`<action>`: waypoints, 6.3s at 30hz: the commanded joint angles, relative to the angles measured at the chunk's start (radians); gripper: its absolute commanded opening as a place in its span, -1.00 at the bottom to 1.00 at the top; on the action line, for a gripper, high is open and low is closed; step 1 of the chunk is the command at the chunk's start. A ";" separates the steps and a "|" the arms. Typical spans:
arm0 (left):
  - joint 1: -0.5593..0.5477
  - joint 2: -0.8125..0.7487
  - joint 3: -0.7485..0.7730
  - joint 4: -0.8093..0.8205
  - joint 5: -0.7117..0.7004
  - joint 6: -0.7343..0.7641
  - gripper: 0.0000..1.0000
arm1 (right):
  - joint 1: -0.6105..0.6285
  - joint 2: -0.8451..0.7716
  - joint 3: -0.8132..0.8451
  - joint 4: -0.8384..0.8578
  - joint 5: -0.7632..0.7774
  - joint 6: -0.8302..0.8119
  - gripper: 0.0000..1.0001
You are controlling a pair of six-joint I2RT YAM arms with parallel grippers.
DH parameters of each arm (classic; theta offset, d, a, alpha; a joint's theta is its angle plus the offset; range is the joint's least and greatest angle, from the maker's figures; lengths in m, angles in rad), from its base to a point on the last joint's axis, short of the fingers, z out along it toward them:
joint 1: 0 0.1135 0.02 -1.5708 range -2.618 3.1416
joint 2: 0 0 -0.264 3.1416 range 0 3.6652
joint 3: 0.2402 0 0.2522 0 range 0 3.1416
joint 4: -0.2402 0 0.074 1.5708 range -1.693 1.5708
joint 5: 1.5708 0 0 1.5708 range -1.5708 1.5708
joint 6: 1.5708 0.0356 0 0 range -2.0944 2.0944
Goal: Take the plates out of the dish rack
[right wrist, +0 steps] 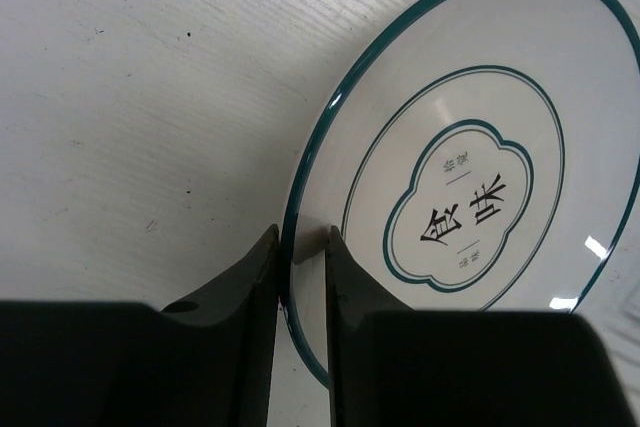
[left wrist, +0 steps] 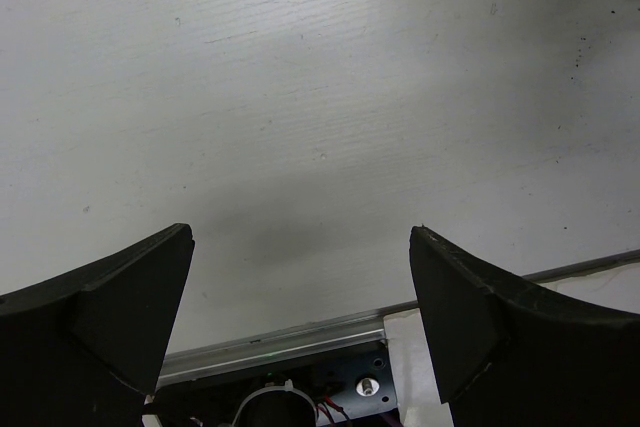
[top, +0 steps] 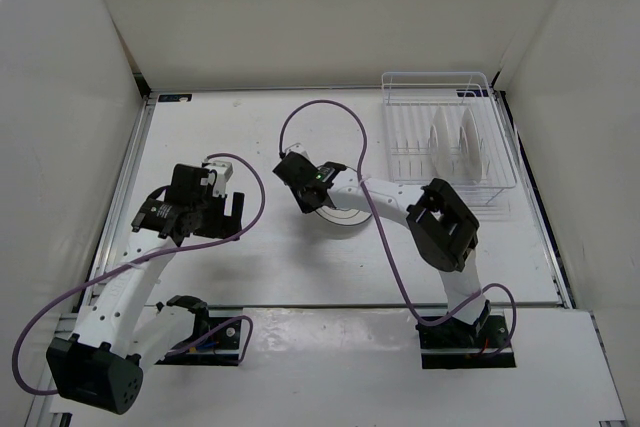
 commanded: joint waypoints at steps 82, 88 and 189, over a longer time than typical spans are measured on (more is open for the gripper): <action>0.002 -0.039 0.030 -0.003 -0.033 -0.007 1.00 | -0.700 -0.401 0.308 -0.313 -0.020 0.016 0.76; 0.001 -0.037 0.028 0.000 -0.033 -0.009 1.00 | -0.822 -0.344 0.269 -0.280 -0.083 0.037 0.62; 0.001 0.004 0.036 -0.008 -0.030 -0.002 1.00 | -0.840 -0.723 0.087 -0.046 -0.675 0.019 -1.00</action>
